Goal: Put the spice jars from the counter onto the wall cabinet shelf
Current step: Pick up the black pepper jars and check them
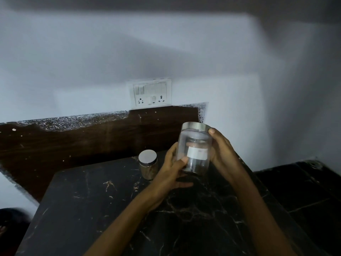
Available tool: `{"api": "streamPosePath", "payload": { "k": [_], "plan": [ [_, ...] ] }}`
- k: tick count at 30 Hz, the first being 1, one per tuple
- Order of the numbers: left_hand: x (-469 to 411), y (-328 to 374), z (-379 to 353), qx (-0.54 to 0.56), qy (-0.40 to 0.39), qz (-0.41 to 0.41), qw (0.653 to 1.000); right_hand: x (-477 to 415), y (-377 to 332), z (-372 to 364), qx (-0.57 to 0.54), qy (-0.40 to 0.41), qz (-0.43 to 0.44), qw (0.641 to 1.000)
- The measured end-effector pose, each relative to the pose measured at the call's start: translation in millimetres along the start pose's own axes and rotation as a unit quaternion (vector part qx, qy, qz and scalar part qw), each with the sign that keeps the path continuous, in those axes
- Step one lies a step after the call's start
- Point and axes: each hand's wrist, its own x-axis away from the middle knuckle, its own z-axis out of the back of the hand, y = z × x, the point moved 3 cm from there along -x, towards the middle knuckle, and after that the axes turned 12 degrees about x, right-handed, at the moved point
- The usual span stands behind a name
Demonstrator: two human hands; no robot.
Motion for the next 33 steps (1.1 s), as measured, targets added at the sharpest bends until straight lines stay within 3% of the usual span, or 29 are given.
{"api": "streamPosePath", "payload": {
  "k": [7,9,14,18,23,33],
  "plan": [
    [5,3,-8,-0.029,0.06,-0.066,0.996,10,-1,-11,0.08,0.002,0.055,0.995],
    [6,3,-9,0.011,0.053,-0.043,0.998,8,-2,-11,0.065,-0.007,0.049,0.997],
    [10,2,-9,0.13,-0.013,0.043,0.99,3,-1,-9,-0.109,-0.038,-0.01,0.993],
    [8,0,-8,0.117,-0.012,0.071,0.99,3,-7,-7,-0.063,-0.016,0.044,0.997],
    [3,-3,-9,0.032,0.055,0.006,0.998,5,-6,-13,-0.055,-0.002,0.061,0.997],
    [3,0,-8,0.107,0.016,0.06,0.992,2,-15,-13,-0.088,-0.016,0.021,0.996]
  ]
}}
